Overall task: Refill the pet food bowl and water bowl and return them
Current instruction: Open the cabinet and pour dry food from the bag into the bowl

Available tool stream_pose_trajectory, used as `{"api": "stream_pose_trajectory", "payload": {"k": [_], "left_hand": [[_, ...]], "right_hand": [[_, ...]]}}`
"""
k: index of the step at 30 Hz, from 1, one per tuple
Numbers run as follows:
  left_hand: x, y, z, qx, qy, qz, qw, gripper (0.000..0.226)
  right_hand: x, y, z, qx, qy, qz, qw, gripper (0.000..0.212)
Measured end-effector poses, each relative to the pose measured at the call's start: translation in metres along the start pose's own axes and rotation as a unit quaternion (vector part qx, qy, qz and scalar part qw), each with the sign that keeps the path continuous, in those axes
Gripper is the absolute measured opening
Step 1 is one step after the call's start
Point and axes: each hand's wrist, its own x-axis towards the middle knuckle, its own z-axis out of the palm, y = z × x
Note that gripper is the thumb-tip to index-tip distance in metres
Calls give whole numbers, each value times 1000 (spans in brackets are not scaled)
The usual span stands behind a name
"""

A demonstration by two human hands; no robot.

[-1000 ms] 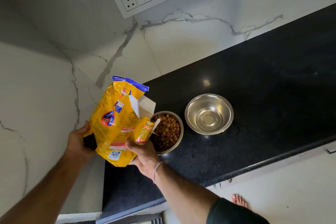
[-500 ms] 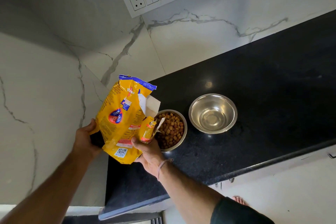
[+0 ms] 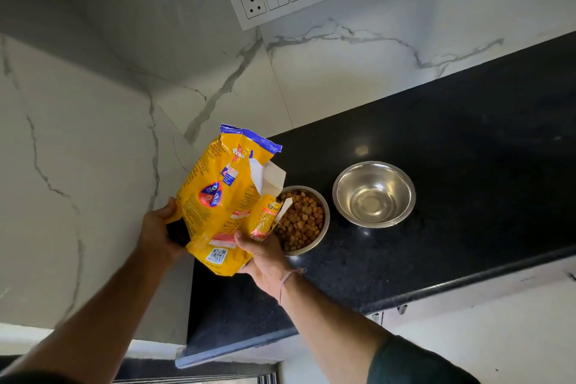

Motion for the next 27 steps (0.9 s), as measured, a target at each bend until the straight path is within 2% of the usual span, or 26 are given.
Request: {"api": "stream_pose_trajectory", "payload": {"k": [3, 17, 20, 25, 27], "left_hand": [[2, 0, 0, -1, 2, 3, 1000, 49], [9, 2, 1, -10, -2, 3, 1000, 47], [7, 3, 2, -6, -9, 10, 1000, 46], [4, 4, 4, 4, -23, -2, 1000, 47], [3, 4, 6, 2, -27, -8, 1000, 47]], "right_hand": [[2, 0, 0, -5, 10, 2, 1000, 65], [7, -2, -3, 6, -13, -22, 1000, 53], [7, 0, -3, 5, -22, -19, 1000, 58], [5, 2, -1, -7, -31, -28, 999, 85], [4, 2, -1, -11, -23, -32, 999, 86]]}}
